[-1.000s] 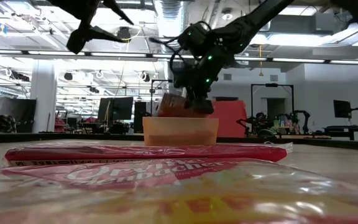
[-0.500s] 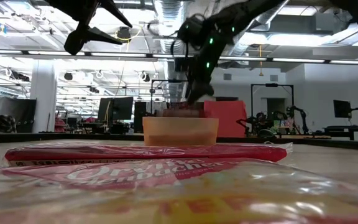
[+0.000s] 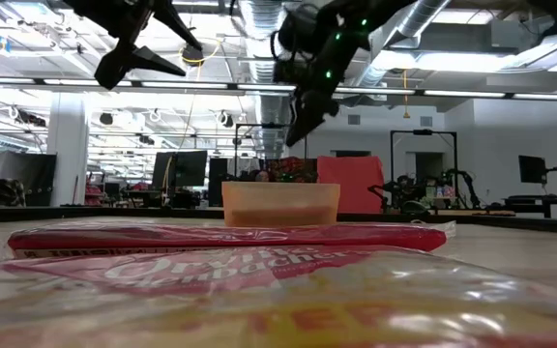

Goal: Sort popcorn bags into baskets
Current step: Put the red popcorn bag into the orange bin

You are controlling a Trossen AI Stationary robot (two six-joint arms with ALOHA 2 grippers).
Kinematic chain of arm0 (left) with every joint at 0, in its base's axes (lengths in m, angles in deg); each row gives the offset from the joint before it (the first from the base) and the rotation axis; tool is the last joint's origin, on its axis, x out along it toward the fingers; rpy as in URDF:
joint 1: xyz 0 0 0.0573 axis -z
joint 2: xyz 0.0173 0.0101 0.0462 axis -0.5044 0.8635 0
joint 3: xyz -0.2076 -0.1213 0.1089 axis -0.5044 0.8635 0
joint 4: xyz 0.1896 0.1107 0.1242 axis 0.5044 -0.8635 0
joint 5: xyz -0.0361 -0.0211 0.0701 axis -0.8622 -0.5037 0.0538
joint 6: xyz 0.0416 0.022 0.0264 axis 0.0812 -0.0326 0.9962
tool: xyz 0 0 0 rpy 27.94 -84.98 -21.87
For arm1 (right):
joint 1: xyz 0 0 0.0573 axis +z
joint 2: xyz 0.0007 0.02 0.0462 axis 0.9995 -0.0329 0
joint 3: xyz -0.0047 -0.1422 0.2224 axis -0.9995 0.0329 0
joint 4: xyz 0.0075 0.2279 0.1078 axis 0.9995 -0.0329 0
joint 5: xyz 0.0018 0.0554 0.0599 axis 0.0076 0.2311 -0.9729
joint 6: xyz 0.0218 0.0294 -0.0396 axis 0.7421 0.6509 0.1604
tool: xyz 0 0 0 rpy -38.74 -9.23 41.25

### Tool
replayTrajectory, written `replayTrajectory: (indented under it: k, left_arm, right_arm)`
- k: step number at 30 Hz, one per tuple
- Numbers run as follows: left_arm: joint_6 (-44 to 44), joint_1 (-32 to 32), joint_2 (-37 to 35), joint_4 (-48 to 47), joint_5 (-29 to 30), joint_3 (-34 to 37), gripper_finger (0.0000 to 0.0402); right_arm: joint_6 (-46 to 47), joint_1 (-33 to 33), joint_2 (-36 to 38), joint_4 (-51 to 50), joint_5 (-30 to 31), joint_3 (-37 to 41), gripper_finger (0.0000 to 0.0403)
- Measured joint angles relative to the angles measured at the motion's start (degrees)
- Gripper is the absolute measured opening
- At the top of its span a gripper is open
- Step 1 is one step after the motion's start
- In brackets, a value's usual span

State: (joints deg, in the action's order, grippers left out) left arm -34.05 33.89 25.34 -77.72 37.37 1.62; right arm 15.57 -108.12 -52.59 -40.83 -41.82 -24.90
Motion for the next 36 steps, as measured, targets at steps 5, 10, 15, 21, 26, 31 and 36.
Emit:
replayTrajectory:
  k: [5, 10, 15, 21, 26, 31, 36]
  left_arm:
    - [-2.31, 0.00, 0.00, -2.23, -0.25, 0.00, 0.0196]
    - [-3.60, 0.00, 0.00, -3.90, -1.26, 0.00, 0.0196]
    - [-4.11, 0.00, 0.00, -4.41, -1.68, 0.00, 0.0196]
    - [-4.23, 0.00, 0.00, -4.54, -1.62, 0.00, 0.0196]
    - [-4.22, 0.00, 0.00, -4.92, -1.37, 0.00, 0.0196]
    - [-4.22, 0.00, 0.00, -5.69, -1.22, 0.00, 0.0196]
    - [-4.50, 0.00, 0.00, -6.64, -1.78, 0.00, 0.0196]
  right_arm:
    - [0.01, 0.00, -3.07, -0.37, -0.01, 0.05, 0.0034]
    - [-0.06, -0.25, -5.90, -0.42, 0.21, 0.06, 0.0020]
    - [0.22, -0.78, -7.70, -0.74, 0.22, 0.09, 0.0030]
    - [0.00, -1.51, -8.69, 1.43, 0.47, 0.11, 0.0006]
    - [0.04, -1.98, -10.25, 2.70, 0.78, 0.11, 0.0022]
    - [1.34, -1.77, -11.14, 7.73, 3.49, 0.17, 0.0035]
    - [1.88, -1.75, -11.01, 10.97, 3.84, -0.34, 0.0026]
